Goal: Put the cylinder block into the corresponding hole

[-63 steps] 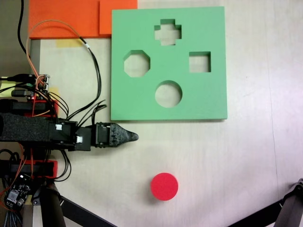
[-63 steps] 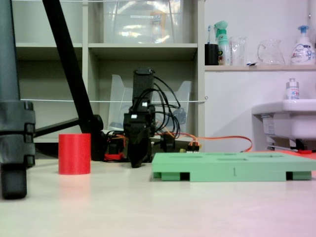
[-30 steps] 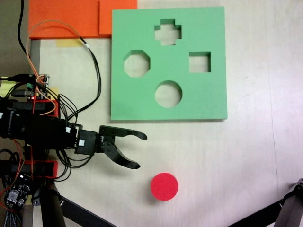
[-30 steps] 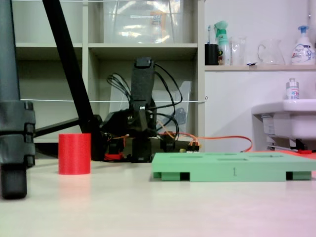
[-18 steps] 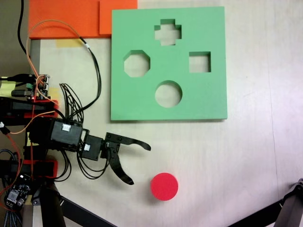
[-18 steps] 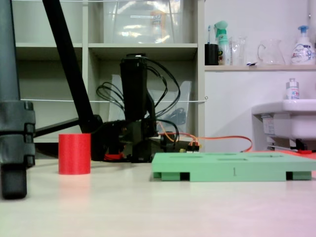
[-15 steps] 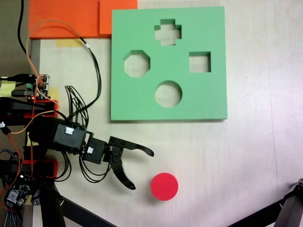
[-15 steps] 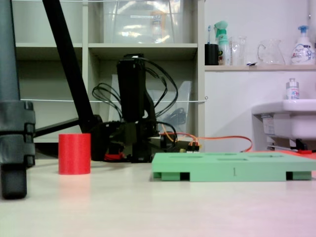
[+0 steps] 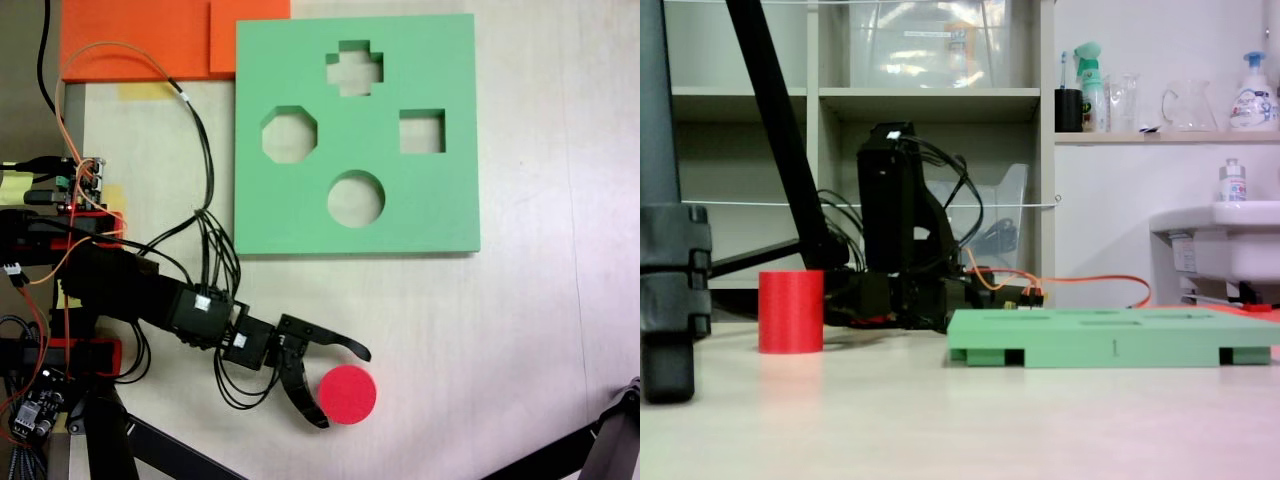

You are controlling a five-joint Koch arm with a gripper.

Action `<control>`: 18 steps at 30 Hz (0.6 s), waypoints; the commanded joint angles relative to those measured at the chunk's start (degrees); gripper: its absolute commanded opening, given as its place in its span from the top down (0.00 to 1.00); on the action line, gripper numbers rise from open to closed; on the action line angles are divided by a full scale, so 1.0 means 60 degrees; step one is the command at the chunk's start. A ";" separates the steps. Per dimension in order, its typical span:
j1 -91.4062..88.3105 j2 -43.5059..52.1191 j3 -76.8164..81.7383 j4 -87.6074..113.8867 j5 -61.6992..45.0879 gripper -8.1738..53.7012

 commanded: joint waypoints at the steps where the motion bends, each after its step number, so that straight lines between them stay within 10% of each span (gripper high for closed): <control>1: 0.0205 0.0132 -0.0176 -0.1040 0.0088 0.06; 14: 0.0645 -0.0190 -0.1553 -0.0029 0.0103 0.13; 18: 0.0703 -0.0176 -0.1553 0.0000 0.0103 0.39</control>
